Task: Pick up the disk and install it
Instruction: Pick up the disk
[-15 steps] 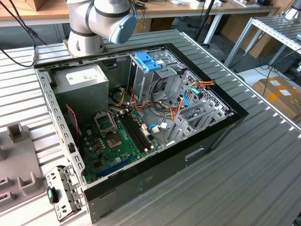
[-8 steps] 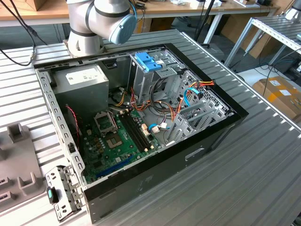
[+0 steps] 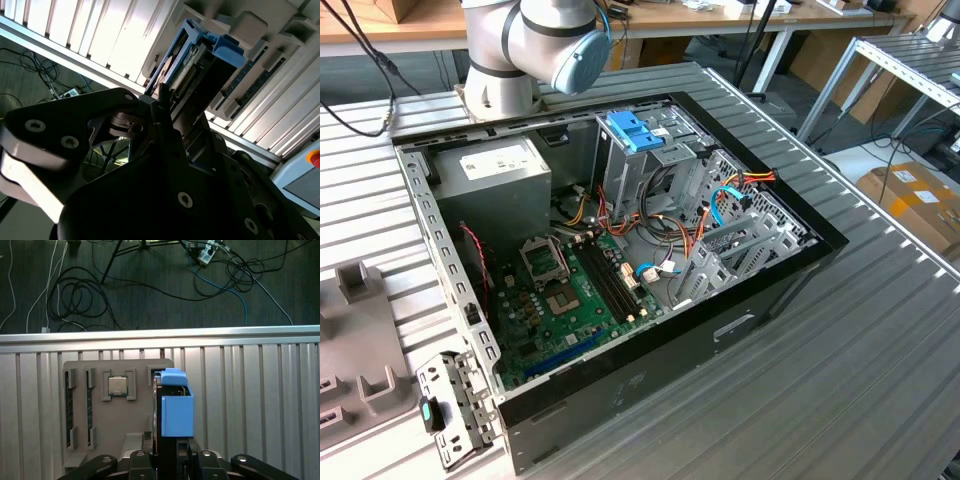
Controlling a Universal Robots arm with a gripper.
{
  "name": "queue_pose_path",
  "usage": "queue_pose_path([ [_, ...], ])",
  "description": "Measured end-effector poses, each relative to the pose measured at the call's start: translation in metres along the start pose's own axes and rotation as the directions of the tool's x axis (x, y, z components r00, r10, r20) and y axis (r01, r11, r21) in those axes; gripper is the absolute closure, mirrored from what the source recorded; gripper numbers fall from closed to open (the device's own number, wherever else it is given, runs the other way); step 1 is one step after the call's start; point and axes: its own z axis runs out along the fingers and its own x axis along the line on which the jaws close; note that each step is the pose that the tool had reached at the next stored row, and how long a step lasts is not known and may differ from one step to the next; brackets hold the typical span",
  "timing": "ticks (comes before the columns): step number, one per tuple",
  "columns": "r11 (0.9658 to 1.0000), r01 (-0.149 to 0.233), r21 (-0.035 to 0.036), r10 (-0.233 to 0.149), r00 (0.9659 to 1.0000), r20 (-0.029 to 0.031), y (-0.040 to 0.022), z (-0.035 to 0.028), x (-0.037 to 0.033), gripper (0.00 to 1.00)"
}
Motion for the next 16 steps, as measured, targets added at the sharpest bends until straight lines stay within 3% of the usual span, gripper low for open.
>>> queue_pose_path([
  [10,1.0,0.0,0.0,0.0,1.0,-0.0003,0.0,-0.0004,0.0,0.65],
  [16,1.0,0.0,0.0,0.0,1.0,-0.0003,0.0001,-0.0074,-0.0002,0.65],
])
